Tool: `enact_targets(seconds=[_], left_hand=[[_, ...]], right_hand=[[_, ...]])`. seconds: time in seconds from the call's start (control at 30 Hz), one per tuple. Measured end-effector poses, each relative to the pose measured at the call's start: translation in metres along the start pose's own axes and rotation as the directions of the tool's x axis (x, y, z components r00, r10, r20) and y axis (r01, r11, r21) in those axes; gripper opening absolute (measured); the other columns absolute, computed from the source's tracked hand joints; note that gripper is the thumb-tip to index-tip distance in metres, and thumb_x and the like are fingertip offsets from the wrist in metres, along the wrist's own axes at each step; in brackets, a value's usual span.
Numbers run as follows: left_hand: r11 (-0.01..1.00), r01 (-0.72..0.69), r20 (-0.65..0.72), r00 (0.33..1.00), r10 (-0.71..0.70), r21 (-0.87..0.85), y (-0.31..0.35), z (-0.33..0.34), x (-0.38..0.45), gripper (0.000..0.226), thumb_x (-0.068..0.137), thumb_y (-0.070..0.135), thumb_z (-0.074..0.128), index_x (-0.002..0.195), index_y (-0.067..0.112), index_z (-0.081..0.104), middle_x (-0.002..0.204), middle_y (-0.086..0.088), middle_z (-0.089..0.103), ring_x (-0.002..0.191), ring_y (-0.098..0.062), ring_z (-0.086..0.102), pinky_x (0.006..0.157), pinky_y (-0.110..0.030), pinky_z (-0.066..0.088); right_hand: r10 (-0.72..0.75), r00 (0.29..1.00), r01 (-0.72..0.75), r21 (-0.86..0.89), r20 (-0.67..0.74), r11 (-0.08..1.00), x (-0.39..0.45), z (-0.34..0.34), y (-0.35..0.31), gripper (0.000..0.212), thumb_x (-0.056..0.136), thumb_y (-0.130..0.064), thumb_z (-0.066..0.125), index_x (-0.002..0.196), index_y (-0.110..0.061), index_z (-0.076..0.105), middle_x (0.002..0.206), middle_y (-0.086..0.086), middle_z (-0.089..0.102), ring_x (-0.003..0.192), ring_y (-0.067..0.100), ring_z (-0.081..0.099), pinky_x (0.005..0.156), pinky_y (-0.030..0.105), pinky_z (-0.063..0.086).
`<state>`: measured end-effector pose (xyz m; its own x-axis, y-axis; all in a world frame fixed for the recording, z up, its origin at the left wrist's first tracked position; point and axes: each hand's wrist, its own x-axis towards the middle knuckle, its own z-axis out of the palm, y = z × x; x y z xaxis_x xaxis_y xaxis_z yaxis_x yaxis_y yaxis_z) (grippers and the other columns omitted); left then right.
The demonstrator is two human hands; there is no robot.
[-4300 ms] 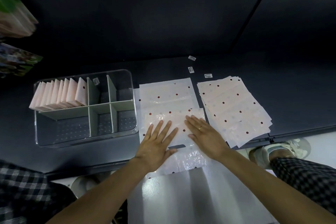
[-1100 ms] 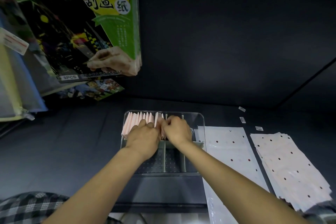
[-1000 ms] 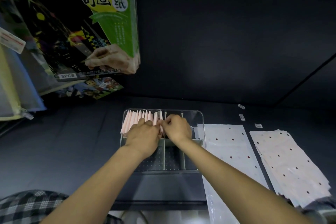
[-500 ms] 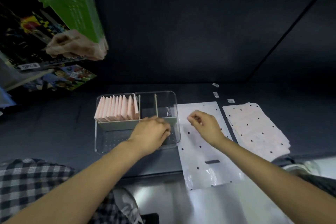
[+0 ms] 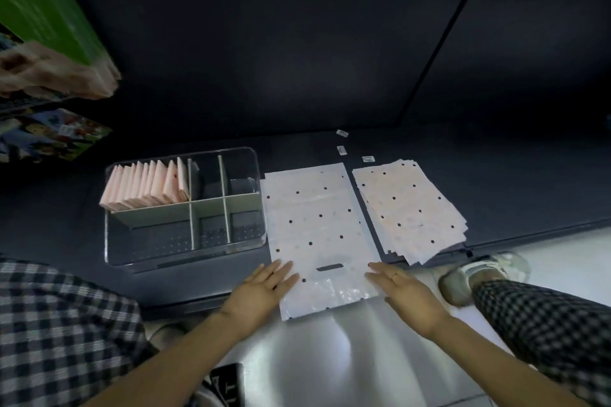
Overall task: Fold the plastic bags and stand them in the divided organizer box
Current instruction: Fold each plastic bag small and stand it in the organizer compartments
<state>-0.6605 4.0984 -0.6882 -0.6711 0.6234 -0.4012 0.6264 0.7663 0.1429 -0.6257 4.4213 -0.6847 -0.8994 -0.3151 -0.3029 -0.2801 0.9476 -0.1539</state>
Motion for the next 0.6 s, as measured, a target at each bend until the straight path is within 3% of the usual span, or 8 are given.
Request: enact_targets(seconds=[0.07,0.17,0.23,0.3,0.37,0.43,0.53,0.6], left_hand=[[1.000,0.018,-0.048,0.999,-0.019,-0.020,0.002,0.001,0.002,0.077,0.092,-0.004,0.041,0.151,0.029,0.005,0.159,0.005,-0.008,0.146,-0.017,-0.006,0.118,-0.027,-0.001],[0.988,0.049,-0.092,0.994,-0.063,-0.144,0.003,-0.006,0.003,0.043,0.102,0.021,0.037,0.142,0.037,0.037,0.157,0.013,0.015,0.145,-0.009,0.011,0.115,-0.023,0.022],[0.957,0.070,-0.122,0.987,-0.108,-0.283,0.003,-0.012,0.003,0.031,0.101,0.031,0.040,0.128,0.036,0.055,0.147,0.016,0.037,0.140,-0.005,0.028,0.107,-0.019,0.030],[0.889,0.096,-0.145,0.973,-0.178,-0.447,0.004,-0.021,0.002,0.025,0.098,0.031,0.047,0.113,0.028,0.067,0.126,0.013,0.061,0.120,-0.008,0.053,0.096,-0.021,0.040],[0.759,0.109,-0.150,0.953,-0.265,-0.642,0.002,-0.030,0.002,0.020,0.096,0.026,0.052,0.097,0.016,0.070,0.098,0.005,0.072,0.092,-0.010,0.064,0.084,-0.027,0.046],[0.551,0.071,-0.133,0.938,-0.321,-0.831,0.000,-0.040,0.002,0.017,0.094,0.016,0.057,0.083,0.009,0.069,0.081,0.005,0.072,0.079,-0.006,0.063,0.079,-0.030,0.049],[0.311,-0.035,-0.165,0.901,-0.402,-0.950,-0.001,-0.055,0.004,0.020,0.093,0.006,0.056,0.085,0.019,0.069,0.082,0.008,0.072,0.083,-0.005,0.064,0.082,-0.026,0.050],[0.245,-0.098,-0.210,0.845,-0.491,-0.965,0.001,-0.063,0.008,0.020,0.093,0.005,0.054,0.095,0.020,0.067,0.093,0.005,0.072,0.091,-0.011,0.065,0.088,-0.028,0.050]], right_hand=[[0.016,1.000,-0.016,0.004,-0.009,1.000,0.004,-0.003,0.001,0.048,0.099,-0.019,0.040,0.145,-0.028,0.030,0.156,-0.010,0.019,0.141,0.006,0.022,0.106,0.017,0.026],[-0.017,1.000,0.017,0.030,-0.007,0.999,0.009,-0.014,0.005,0.035,0.101,-0.028,0.037,0.131,-0.022,0.053,0.141,-0.008,0.047,0.130,0.009,0.041,0.097,0.017,0.032],[-0.048,0.998,0.045,0.066,0.034,0.997,0.014,-0.029,0.005,0.028,0.100,-0.029,0.041,0.115,-0.018,0.062,0.124,-0.007,0.059,0.119,0.011,0.049,0.087,0.018,0.036],[-0.039,0.995,0.015,0.232,0.096,0.973,0.017,-0.050,0.005,0.020,0.097,-0.026,0.048,0.104,-0.018,0.065,0.107,-0.008,0.065,0.105,0.010,0.055,0.084,0.019,0.040],[-0.041,0.993,-0.015,0.452,0.114,0.892,0.017,-0.074,0.006,0.012,0.094,-0.021,0.055,0.091,-0.020,0.067,0.090,-0.009,0.068,0.088,0.008,0.060,0.076,0.014,0.043],[-0.020,0.993,-0.056,0.619,0.115,0.784,0.017,-0.099,0.007,0.011,0.091,-0.019,0.060,0.081,-0.023,0.066,0.082,-0.008,0.068,0.076,0.002,0.060,0.070,0.010,0.042],[0.021,0.999,-0.045,0.717,0.043,0.696,0.029,-0.125,0.012,0.012,0.090,-0.015,0.061,0.080,-0.016,0.067,0.078,-0.007,0.066,0.071,-0.001,0.056,0.069,0.010,0.042],[0.084,0.996,-0.034,0.769,-0.025,0.638,0.047,-0.133,0.016,0.013,0.091,-0.012,0.059,0.082,-0.006,0.066,0.078,-0.002,0.064,0.075,0.007,0.056,0.078,0.018,0.043]])
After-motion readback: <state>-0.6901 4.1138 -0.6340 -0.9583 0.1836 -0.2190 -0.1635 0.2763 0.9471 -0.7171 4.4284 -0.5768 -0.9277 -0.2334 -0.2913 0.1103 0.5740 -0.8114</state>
